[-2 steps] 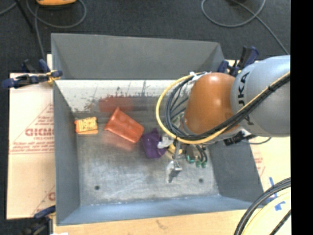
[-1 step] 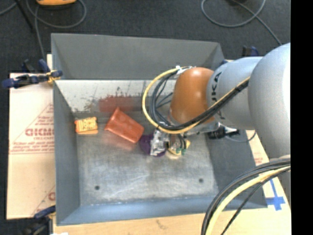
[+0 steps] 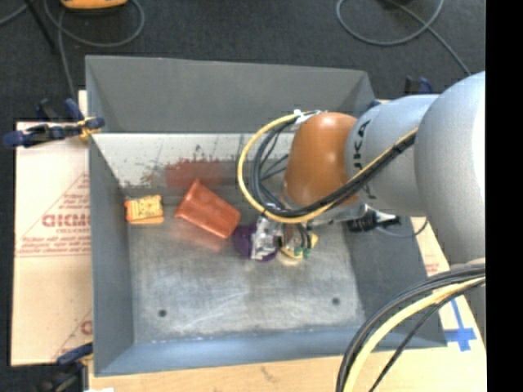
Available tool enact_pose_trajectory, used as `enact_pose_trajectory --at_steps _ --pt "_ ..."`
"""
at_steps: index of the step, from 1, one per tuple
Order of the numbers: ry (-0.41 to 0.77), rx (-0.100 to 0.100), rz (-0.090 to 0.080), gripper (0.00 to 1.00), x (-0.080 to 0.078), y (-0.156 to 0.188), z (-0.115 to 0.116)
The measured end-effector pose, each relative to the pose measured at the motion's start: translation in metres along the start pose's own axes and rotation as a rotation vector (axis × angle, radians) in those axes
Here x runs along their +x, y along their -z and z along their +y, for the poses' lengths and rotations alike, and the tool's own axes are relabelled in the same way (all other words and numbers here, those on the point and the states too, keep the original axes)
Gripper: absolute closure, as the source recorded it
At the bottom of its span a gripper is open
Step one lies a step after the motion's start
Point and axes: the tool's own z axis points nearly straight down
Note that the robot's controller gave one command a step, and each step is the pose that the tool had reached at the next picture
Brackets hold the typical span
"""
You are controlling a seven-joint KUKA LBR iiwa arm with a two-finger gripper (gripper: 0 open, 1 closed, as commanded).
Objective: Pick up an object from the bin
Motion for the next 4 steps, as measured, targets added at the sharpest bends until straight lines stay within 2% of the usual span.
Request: enact_pose_trajectory --at_steps 1,2,3,4 --pt "0.005 0.006 0.039 1.00 0.006 0.031 0.007" --pt "0.000 0.004 0.033 1.00 -0.004 0.067 0.001" --pt "-0.173 0.009 0.034 1.00 0.007 0.081 0.015" --pt "-0.173 0.009 0.034 1.00 0.007 0.081 0.015"
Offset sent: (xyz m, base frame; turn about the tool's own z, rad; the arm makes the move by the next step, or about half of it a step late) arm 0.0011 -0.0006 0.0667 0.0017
